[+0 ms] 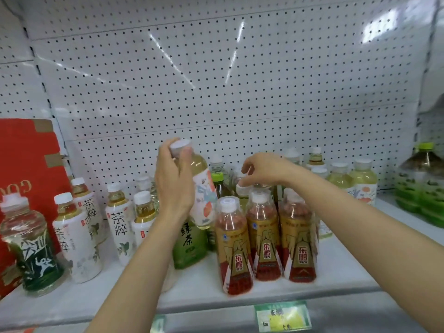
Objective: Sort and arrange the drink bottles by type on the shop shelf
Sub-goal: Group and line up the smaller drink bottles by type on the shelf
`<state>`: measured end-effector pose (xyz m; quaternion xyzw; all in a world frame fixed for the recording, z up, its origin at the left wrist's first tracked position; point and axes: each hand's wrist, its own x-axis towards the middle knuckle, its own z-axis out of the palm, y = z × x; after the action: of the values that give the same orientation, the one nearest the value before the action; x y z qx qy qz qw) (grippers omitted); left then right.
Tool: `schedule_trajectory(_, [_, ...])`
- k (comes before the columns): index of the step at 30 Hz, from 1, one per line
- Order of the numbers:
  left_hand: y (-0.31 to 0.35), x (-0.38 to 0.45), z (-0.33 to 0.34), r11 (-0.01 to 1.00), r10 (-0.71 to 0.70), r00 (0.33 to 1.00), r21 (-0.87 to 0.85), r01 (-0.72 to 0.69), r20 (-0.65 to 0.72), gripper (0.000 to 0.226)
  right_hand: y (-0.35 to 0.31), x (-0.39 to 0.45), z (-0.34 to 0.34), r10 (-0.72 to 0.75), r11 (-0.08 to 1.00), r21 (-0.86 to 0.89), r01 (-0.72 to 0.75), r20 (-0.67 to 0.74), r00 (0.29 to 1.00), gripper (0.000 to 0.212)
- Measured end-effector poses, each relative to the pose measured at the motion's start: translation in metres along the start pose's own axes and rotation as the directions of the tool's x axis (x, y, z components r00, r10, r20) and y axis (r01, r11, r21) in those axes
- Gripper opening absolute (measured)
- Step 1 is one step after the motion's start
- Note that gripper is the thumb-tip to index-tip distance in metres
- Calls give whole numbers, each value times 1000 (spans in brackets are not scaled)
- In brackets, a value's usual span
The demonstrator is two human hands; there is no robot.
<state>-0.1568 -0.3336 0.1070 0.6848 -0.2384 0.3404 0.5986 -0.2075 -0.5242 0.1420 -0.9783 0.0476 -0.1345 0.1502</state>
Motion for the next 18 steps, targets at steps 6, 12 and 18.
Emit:
schedule_trajectory(6, [34, 34, -19, 975, 149, 980, -149, -168, -130, 41, -15, 33, 15, 82, 981, -187, -40, 221, 972, 62])
schedule_trajectory(12, [22, 32, -25, 947, 164, 972, -251, -203, -170, 50, -9, 22, 11, 107, 990, 88, -110, 33, 994, 50])
schedule_trajectory(18, [33, 32, -22, 867, 247, 938, -376, -326, -245, 41, -12, 11, -32, 171, 823, 554, 127, -454, 874, 43])
